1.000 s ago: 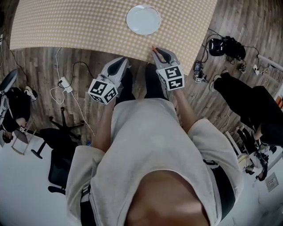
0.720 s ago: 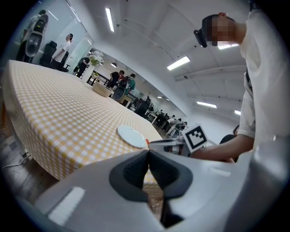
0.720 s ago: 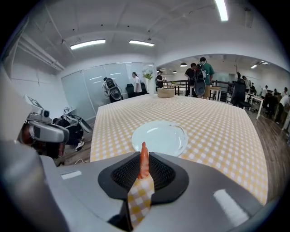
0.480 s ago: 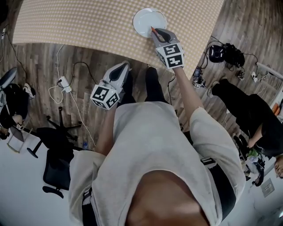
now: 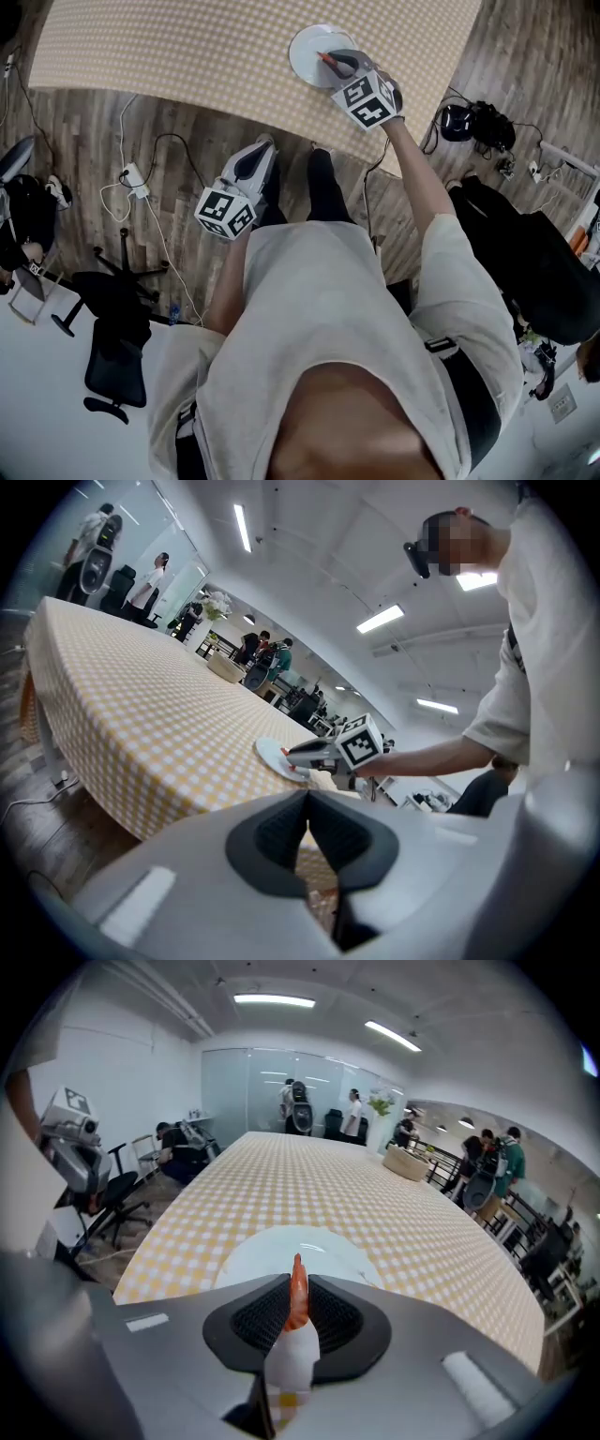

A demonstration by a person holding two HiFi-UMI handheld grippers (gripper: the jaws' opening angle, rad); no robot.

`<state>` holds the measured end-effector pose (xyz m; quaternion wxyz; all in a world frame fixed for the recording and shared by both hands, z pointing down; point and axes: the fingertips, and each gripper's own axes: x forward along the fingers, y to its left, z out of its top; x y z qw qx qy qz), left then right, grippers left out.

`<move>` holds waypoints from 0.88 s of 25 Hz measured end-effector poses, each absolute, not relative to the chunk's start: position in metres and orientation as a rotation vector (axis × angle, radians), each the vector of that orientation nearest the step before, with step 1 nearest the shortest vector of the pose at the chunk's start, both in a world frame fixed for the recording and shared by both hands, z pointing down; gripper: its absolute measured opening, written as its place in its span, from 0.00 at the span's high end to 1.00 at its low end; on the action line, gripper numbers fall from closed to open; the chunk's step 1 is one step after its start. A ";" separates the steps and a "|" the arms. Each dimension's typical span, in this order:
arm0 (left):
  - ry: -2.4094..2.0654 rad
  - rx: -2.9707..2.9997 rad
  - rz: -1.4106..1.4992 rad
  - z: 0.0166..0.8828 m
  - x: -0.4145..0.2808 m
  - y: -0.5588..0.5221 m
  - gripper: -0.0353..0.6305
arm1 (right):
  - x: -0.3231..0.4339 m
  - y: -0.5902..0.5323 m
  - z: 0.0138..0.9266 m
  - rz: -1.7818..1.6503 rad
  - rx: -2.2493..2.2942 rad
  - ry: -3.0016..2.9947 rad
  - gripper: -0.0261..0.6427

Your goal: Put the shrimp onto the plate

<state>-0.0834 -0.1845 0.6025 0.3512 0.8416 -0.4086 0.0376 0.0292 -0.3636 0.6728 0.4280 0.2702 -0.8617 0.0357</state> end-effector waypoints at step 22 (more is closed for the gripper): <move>-1.095 2.160 0.068 0.604 -0.093 -0.186 0.93 | 0.017 -0.374 0.687 0.163 0.414 -2.163 0.87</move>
